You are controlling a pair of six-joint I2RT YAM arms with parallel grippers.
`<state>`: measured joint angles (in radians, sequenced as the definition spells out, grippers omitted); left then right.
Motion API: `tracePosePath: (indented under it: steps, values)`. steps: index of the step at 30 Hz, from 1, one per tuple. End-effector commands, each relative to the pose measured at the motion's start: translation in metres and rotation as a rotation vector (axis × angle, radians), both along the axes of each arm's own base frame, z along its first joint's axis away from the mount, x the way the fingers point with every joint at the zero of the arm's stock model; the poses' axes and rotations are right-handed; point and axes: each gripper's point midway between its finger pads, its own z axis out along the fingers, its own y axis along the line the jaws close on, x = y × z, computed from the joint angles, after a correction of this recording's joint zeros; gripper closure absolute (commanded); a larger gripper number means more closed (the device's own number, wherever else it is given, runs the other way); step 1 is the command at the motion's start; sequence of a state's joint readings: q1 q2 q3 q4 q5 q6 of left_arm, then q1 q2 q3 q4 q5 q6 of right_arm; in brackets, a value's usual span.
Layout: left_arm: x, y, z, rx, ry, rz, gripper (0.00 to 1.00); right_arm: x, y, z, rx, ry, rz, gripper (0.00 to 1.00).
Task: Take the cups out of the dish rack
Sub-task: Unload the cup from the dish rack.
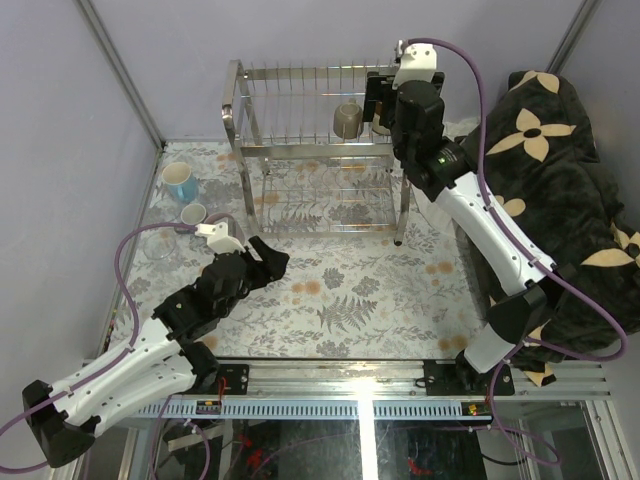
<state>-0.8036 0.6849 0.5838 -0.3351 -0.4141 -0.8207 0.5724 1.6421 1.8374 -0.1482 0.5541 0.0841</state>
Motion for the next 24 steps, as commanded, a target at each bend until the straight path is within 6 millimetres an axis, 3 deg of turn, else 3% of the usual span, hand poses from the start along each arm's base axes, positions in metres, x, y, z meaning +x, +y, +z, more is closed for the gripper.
tracePosePath:
  steps: [1, 7, 10, 17, 24]
  values:
    - [0.003, -0.005, 0.007, -0.017, -0.039, -0.011, 0.31, 0.002, 0.005, 0.017, 0.061, -0.034, 0.029, 0.12]
    - [0.004, -0.005, 0.004, -0.012, -0.034, -0.011, 0.31, 0.003, 0.010, 0.014, 0.070, -0.028, 0.048, 0.14]
    - [0.004, -0.005, 0.004, -0.012, -0.035, -0.009, 0.30, 0.011, 0.018, -0.003, 0.059, 0.002, 0.063, 0.14]
    - [0.004, -0.006, 0.004, -0.014, -0.030, -0.012, 0.30, 0.012, 0.019, -0.010, 0.047, 0.015, 0.063, 0.14]
    - [0.004, -0.007, 0.000, -0.017, -0.019, -0.012, 0.30, 0.013, 0.015, -0.012, 0.026, 0.007, 0.045, 0.08]
